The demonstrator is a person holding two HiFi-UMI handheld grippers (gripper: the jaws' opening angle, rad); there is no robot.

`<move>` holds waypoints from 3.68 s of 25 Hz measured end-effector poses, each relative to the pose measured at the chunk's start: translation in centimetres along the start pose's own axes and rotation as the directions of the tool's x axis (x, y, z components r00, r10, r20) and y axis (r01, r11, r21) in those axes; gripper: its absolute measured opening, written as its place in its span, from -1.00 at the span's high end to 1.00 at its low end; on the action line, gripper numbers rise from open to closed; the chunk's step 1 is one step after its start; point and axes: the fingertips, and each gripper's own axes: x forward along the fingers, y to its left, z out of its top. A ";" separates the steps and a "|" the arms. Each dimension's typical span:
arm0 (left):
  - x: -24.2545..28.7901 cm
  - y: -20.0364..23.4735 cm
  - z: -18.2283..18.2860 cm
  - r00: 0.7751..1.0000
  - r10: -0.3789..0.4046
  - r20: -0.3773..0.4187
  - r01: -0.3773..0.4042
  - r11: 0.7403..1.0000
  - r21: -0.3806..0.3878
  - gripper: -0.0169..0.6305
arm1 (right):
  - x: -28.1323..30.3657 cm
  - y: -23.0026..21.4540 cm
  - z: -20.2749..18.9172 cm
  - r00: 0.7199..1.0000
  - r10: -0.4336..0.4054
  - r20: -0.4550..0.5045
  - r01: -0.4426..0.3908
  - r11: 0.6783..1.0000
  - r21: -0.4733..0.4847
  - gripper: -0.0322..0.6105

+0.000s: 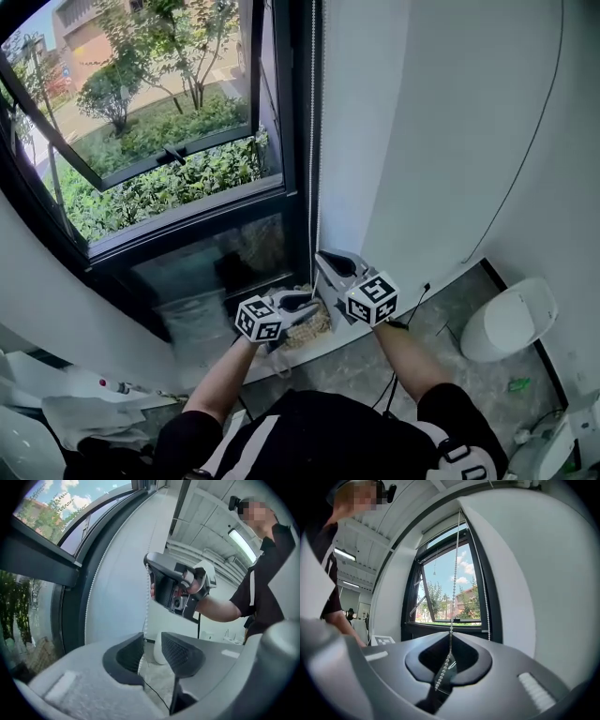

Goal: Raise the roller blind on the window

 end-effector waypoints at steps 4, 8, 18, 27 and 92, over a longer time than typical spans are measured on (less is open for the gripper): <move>-3.2 1.7 5.0 0.988 0.032 0.150 -0.029 0.999 -0.022 0.53 | -0.3 0.4 0.4 1.000 0.019 -0.014 -0.019 1.000 0.001 0.85; -5.6 1.5 14.5 0.934 0.007 0.356 -0.019 0.999 0.031 0.53 | -0.5 1.1 0.5 0.999 0.036 0.007 -0.036 0.999 0.033 0.85; -4.2 -3.4 28.9 0.889 -0.168 0.427 0.061 0.966 0.252 0.53 | -0.6 1.9 0.5 0.999 0.048 -0.001 -0.048 0.999 0.022 0.85; -4.2 -5.6 30.9 0.869 -0.234 0.435 0.106 0.949 0.298 0.56 | -1.2 1.8 0.7 0.999 0.043 -0.012 -0.043 0.999 0.001 0.85; -13.2 -6.9 4.5 0.909 0.137 0.394 -0.142 0.990 -0.017 0.62 | -11.4 9.7 -10.6 0.981 -0.175 -0.084 0.188 0.963 0.192 0.62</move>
